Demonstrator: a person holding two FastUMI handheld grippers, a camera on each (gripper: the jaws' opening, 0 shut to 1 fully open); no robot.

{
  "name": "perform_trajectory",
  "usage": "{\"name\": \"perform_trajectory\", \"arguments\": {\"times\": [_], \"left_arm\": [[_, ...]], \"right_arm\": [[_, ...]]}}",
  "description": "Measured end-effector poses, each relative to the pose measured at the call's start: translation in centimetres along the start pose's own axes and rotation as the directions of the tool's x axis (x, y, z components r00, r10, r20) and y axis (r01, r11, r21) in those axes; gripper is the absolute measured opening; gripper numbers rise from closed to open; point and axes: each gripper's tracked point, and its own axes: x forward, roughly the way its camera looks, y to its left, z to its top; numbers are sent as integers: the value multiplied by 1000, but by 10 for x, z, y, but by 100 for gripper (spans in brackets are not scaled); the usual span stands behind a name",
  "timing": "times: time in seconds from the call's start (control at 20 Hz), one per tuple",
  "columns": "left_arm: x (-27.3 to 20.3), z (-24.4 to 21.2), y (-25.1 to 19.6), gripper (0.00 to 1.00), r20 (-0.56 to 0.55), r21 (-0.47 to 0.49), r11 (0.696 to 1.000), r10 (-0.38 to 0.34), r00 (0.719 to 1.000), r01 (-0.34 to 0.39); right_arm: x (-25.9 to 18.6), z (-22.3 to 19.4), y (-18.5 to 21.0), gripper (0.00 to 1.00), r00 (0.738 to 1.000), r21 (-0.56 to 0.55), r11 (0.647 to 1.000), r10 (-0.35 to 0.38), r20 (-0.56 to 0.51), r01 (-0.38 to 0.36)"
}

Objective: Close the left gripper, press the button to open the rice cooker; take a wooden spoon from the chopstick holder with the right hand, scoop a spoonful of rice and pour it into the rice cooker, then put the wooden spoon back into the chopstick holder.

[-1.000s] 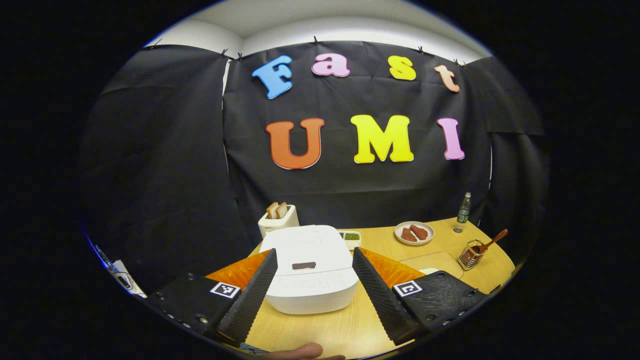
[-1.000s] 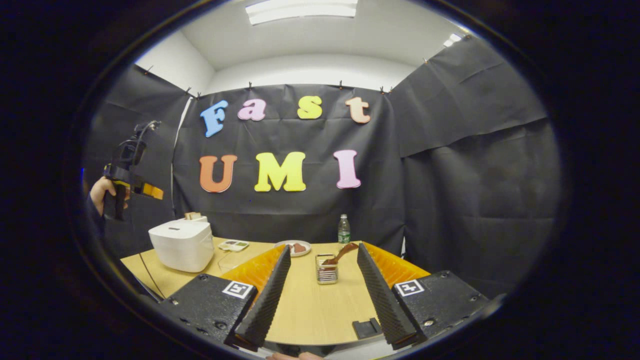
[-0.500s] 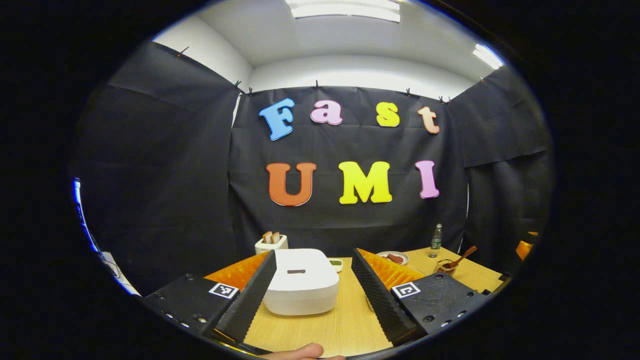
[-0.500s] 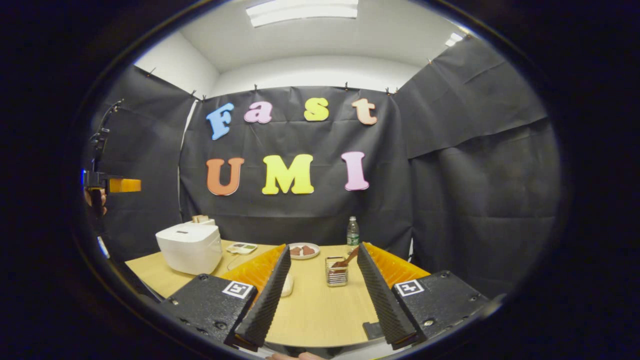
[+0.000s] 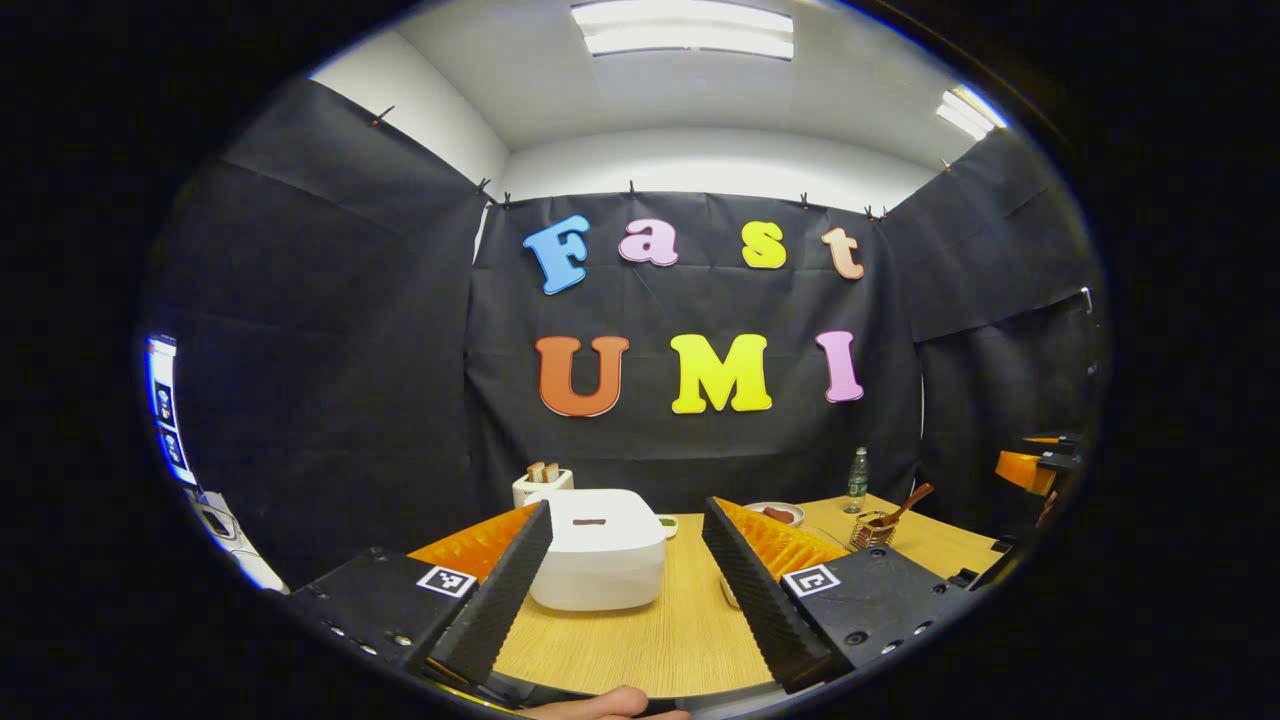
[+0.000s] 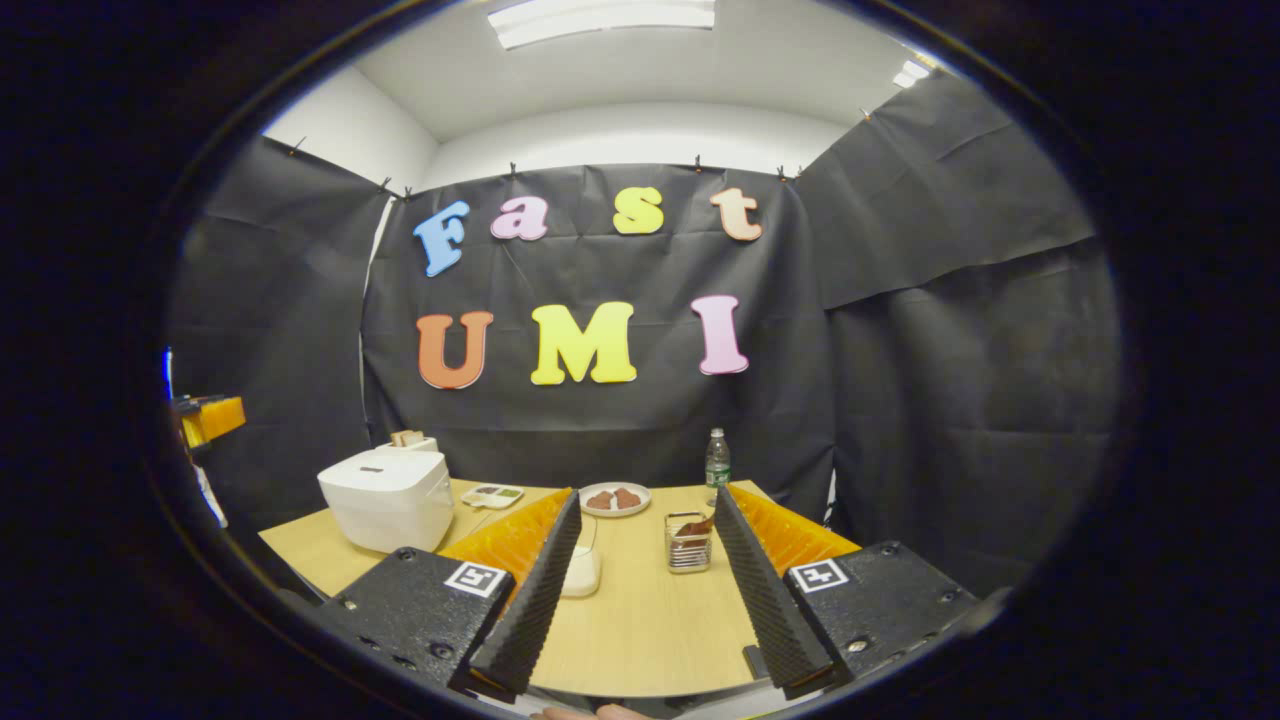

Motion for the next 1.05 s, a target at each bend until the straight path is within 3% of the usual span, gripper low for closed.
{"name": "perform_trajectory", "arguments": {"times": [0.3,0.35,0.5,0.6,1.05], "left_arm": [[-2,8,-14,96,6,10,999,-49,999,49],[-3,10,-17,96,12,14,998,-56,998,56],[-5,10,-25,96,12,21,997,-78,997,78],[-5,7,-27,96,5,23,996,-83,997,82],[3,-9,-23,96,-63,18,998,-53,997,55]], "right_arm": [[-4,30,7,88,999,-26,1000,3,45,-2],[-5,32,8,83,999,-27,1000,3,52,-2],[-7,34,7,83,998,-29,1000,0,58,1],[-7,35,6,88,998,-26,1000,-3,61,4],[-5,26,-3,88,999,-8,1000,-13,49,13]]}}
